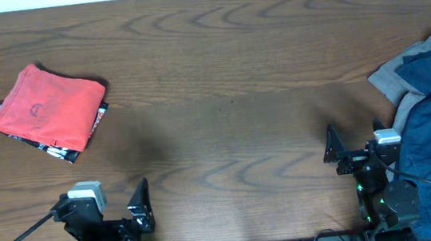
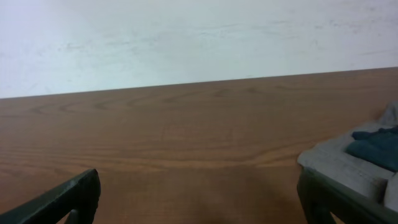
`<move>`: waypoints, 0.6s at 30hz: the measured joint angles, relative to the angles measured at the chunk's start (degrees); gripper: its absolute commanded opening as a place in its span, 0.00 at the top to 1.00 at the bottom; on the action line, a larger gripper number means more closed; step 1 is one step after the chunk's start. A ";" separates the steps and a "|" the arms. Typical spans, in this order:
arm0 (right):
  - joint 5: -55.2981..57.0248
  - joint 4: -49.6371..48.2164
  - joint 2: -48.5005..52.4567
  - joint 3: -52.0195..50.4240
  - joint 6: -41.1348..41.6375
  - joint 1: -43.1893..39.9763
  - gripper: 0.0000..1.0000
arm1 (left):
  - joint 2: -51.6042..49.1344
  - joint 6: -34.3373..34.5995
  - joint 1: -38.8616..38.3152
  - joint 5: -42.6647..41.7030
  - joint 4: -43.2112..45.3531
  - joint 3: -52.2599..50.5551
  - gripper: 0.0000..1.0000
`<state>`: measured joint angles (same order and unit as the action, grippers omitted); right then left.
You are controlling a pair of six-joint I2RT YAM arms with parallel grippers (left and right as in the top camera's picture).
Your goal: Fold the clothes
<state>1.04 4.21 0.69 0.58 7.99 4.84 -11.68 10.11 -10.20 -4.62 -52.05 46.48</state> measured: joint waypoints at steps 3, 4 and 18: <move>-0.02 0.04 0.00 0.00 0.00 0.00 0.01 | 2.38 -0.13 2.75 1.88 0.07 -3.82 0.02; -0.02 0.04 0.00 0.00 0.00 0.00 0.01 | 3.93 -0.26 4.20 2.34 0.37 -6.08 0.02; -0.15 0.00 0.00 -0.02 -0.02 0.00 0.01 | 10.93 -0.26 11.23 4.28 34.16 -37.33 0.02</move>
<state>0.89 4.21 0.69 0.56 7.97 4.84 -0.75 9.85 1.04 -0.34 -17.89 9.15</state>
